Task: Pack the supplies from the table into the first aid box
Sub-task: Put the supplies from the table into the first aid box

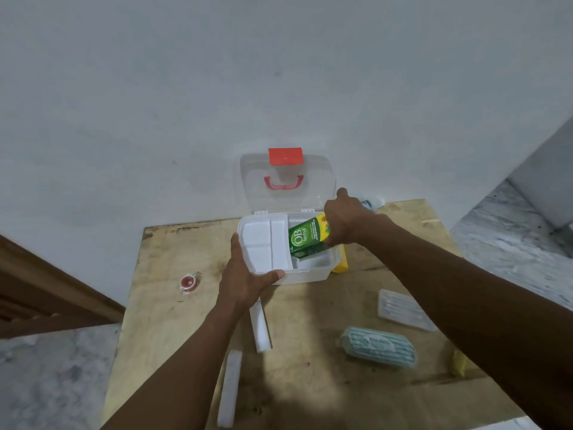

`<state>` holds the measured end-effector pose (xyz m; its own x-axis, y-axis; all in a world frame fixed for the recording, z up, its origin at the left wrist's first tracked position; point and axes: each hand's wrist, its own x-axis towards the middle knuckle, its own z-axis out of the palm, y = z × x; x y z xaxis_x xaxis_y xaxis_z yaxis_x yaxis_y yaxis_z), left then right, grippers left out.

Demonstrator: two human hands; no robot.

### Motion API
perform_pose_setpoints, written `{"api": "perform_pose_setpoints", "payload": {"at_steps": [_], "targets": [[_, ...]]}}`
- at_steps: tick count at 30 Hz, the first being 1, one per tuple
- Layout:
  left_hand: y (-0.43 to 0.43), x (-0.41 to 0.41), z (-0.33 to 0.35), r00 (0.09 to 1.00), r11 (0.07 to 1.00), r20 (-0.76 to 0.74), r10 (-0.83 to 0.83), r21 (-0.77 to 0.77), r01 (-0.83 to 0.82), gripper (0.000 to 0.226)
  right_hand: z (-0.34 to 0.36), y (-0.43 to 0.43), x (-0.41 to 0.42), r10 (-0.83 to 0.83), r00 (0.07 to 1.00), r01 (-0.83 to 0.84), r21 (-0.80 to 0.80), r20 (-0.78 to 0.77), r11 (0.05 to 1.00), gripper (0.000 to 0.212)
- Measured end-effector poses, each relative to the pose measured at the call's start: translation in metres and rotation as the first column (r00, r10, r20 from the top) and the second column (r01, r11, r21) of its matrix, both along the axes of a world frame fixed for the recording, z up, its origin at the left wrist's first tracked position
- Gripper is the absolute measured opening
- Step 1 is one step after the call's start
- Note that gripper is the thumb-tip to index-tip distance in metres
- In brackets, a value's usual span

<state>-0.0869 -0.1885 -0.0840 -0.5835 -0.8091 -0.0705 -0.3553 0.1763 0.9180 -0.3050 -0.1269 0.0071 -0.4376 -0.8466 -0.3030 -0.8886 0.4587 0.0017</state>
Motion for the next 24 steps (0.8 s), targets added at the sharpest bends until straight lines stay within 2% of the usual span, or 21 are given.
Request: {"api": "perform_pose_setpoints", "payload": {"at_steps": [2,7,12,19,22,24], "targets": [[-0.001,0.0,-0.001,1.0,1.0,0.0,-0.006,-0.01,0.006,0.096,-0.008,-0.011,0.004,0.005,0.998,-0.005,0.009,0.055,1.0,0.062],[-0.004,-0.001,-0.006,1.0,1.0,-0.007,-0.002,-0.017,0.002,0.097,-0.04,-0.023,0.014,-0.012,0.984,0.02,-0.04,0.179,0.999,0.038],[-0.004,-0.001,-0.007,1.0,1.0,0.012,0.023,-0.015,-0.023,0.096,-0.067,-0.026,0.023,-0.053,0.956,0.094,-0.128,0.289,0.987,0.051],[-0.002,-0.003,-0.006,0.998,0.998,0.025,0.057,-0.024,-0.057,0.099,-0.094,-0.028,0.028,-0.114,0.906,0.19,-0.151,0.407,0.97,0.041],[-0.002,-0.004,-0.007,0.998,0.997,0.027,0.062,-0.035,-0.061,0.098,-0.089,-0.027,0.027,-0.135,0.902,0.2,-0.121,0.41,0.972,0.027],[-0.002,-0.003,-0.007,0.997,0.997,0.026,0.067,-0.041,-0.066,0.099,-0.087,-0.025,0.026,-0.133,0.901,0.199,-0.12,0.414,0.973,0.038]]}}
